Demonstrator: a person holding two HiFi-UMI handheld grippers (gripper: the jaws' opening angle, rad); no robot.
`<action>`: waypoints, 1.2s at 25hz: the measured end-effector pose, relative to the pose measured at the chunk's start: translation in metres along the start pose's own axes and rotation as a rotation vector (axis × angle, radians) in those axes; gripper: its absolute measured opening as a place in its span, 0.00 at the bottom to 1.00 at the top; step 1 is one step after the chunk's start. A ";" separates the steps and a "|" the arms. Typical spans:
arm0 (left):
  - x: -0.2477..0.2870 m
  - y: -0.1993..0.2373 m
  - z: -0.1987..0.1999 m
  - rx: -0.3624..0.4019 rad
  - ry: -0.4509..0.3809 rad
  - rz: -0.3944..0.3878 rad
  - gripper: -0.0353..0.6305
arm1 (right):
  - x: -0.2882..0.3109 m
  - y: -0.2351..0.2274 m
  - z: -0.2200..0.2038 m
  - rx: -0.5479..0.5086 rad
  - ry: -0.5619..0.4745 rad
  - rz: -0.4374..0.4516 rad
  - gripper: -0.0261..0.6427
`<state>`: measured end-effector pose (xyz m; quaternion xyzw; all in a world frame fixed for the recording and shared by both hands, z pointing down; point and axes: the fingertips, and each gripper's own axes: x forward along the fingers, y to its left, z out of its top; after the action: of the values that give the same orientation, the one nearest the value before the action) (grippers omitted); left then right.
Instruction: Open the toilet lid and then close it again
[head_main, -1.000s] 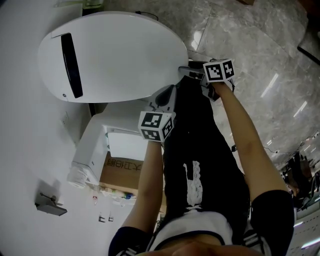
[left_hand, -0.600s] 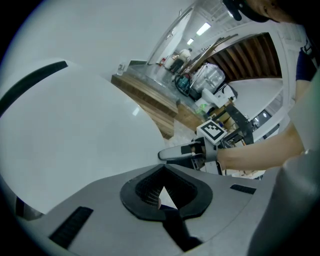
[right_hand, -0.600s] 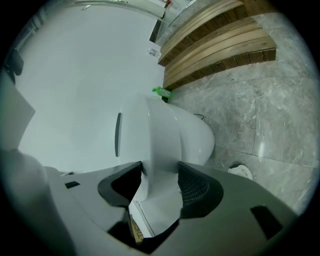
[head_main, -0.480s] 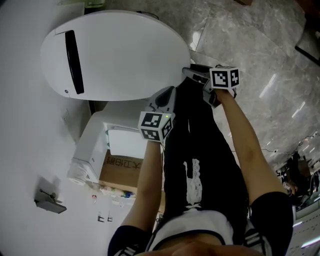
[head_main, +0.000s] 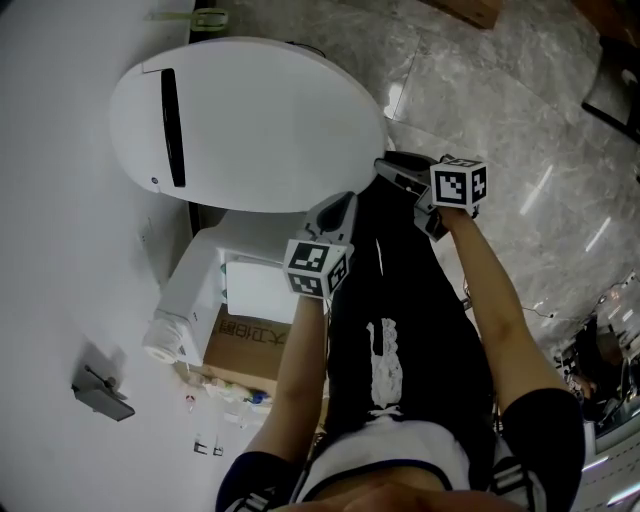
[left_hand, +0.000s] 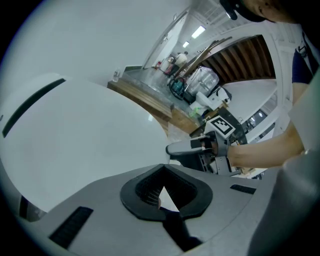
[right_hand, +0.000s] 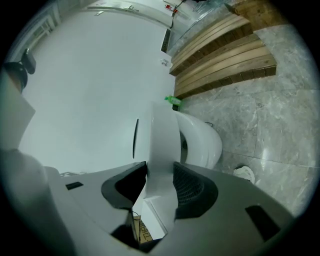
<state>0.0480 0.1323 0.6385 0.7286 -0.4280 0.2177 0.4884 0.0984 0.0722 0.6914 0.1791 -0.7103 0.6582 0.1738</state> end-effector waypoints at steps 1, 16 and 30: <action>-0.004 -0.003 0.002 0.000 -0.004 0.000 0.06 | -0.004 0.007 0.000 -0.001 0.001 0.008 0.29; -0.080 -0.026 0.019 -0.044 -0.142 0.064 0.06 | -0.039 0.099 0.007 -0.132 0.017 0.085 0.23; -0.050 -0.014 -0.048 -0.143 -0.078 0.011 0.21 | -0.046 0.124 0.013 -0.178 -0.030 0.049 0.10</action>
<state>0.0377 0.1982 0.6144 0.6974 -0.4653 0.1606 0.5209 0.0787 0.0689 0.5597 0.1554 -0.7725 0.5939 0.1622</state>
